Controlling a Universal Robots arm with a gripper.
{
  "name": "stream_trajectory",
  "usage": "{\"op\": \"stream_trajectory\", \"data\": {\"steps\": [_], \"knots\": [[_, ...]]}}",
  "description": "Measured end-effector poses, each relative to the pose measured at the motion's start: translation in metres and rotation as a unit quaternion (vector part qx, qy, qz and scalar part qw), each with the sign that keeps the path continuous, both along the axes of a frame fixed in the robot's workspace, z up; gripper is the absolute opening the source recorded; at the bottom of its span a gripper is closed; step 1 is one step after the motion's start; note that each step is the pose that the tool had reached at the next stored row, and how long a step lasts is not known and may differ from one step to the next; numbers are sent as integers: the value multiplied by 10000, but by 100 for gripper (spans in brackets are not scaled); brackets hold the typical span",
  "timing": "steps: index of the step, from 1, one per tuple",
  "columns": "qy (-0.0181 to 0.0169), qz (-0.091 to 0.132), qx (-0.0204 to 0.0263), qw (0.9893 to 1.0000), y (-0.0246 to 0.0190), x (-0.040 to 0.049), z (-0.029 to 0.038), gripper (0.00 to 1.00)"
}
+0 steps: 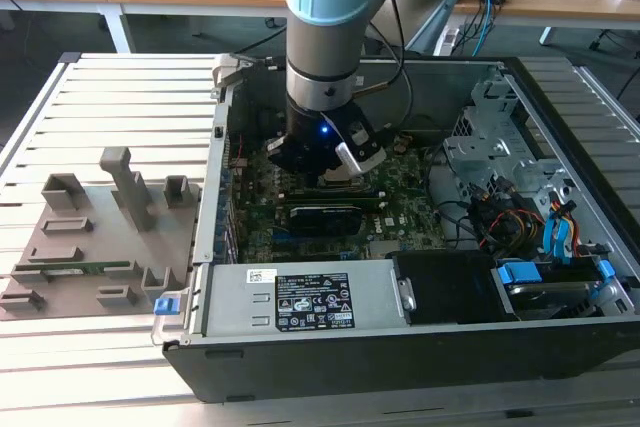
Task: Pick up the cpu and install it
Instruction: 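Install the second cpu locking lever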
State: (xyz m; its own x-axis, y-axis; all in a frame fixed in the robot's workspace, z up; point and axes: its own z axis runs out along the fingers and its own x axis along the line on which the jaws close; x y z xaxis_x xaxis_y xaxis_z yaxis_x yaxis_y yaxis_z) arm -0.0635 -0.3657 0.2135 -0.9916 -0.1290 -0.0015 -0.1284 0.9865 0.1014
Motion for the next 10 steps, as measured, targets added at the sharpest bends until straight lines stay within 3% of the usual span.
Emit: {"op": "stream_trajectory", "data": {"steps": [3, 6, 10], "knots": [[56, 0, -132, 9999, 103, 187, 0, 11], [94, 0, -219, 9997, 214, 383, 0, 11], [96, -1, -306, 9995, 348, 450, 13, 11]]}}
